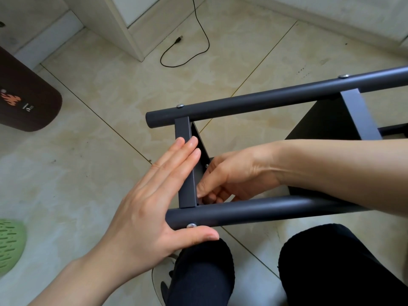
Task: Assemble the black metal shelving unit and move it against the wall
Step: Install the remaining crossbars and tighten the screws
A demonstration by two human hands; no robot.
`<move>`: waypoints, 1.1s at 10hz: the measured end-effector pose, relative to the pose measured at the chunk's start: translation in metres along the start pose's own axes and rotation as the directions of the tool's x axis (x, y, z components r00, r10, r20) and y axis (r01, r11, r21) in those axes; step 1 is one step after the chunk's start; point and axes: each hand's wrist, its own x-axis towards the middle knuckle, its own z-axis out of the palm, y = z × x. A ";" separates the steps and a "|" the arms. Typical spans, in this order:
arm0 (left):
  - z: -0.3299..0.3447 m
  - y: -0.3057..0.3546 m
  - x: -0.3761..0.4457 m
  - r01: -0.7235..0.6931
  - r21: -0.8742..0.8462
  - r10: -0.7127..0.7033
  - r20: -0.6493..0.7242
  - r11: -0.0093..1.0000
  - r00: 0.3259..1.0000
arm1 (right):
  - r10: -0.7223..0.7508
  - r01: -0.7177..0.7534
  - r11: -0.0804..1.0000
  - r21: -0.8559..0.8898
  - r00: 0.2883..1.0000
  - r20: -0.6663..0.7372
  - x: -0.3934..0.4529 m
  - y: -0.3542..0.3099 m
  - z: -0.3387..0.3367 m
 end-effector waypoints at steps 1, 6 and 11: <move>0.000 0.000 0.000 0.003 -0.002 -0.003 -0.001 1.000 1.000 | 0.003 -0.003 1.000 -0.010 1.000 -0.007 -0.001 0.000 0.001; 0.000 0.000 0.000 0.007 -0.011 -0.007 0.001 1.000 1.000 | -0.017 0.018 1.000 -0.020 1.000 0.003 0.000 0.000 0.004; 0.000 -0.002 0.000 0.000 -0.012 0.000 -0.001 1.000 1.000 | -0.014 0.013 0.999 0.032 0.999 0.034 0.000 0.000 -0.002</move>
